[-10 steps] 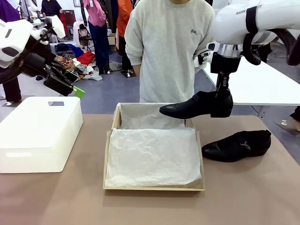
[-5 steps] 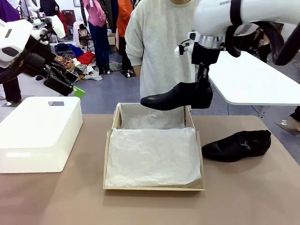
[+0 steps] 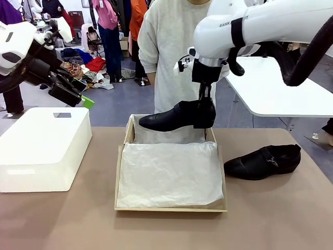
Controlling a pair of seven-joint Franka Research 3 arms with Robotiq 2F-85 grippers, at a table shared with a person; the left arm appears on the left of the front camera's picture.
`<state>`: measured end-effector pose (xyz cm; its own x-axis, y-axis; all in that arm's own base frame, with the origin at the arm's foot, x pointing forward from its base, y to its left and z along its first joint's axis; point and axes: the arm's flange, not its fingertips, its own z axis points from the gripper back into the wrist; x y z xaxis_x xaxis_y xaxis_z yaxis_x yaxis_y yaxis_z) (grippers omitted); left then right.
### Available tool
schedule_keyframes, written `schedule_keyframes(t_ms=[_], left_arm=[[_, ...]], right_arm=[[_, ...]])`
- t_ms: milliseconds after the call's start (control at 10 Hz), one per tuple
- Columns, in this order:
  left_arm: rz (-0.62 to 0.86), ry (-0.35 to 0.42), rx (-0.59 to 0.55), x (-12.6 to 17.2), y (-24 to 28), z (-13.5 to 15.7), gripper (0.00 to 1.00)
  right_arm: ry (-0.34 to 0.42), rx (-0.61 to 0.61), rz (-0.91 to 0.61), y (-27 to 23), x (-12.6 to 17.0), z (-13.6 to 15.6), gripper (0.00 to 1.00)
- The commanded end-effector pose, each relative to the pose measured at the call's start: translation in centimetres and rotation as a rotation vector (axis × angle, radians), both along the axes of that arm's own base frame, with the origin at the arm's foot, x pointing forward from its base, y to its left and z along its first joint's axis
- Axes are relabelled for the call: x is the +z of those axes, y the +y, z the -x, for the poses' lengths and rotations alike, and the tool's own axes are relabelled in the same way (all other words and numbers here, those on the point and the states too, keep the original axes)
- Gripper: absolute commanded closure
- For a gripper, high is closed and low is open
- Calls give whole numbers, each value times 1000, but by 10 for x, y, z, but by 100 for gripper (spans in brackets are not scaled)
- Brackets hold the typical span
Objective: Pack the shoes into the box.
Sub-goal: Place one shoe of the Shoes into the Shoes Box.
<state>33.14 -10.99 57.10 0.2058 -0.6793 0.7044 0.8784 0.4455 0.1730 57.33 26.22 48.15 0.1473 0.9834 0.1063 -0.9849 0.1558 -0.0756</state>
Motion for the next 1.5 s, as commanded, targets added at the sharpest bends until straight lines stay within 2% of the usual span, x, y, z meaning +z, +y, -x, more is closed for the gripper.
schedule_keyframes(t_ms=[0,200,700,1000,1300,1400], left_arm=[[7,1,-7,1,0,0,0],[7,1,-7,1,0,0,0],[7,1,-7,1,0,0,0],[7,1,-7,1,0,0,0],[7,1,-7,1,0,0,0],[7,1,-7,1,0,0,0]], right_arm=[[-38,-20,17,9,-7,2,100],[-50,-2,8,19,-27,4,100],[-18,3,13,20,-68,-4,100],[-24,-43,13,20,-89,-11,100],[3,-32,19,22,-103,-18,100],[9,-34,22,22,-105,-18,87]])
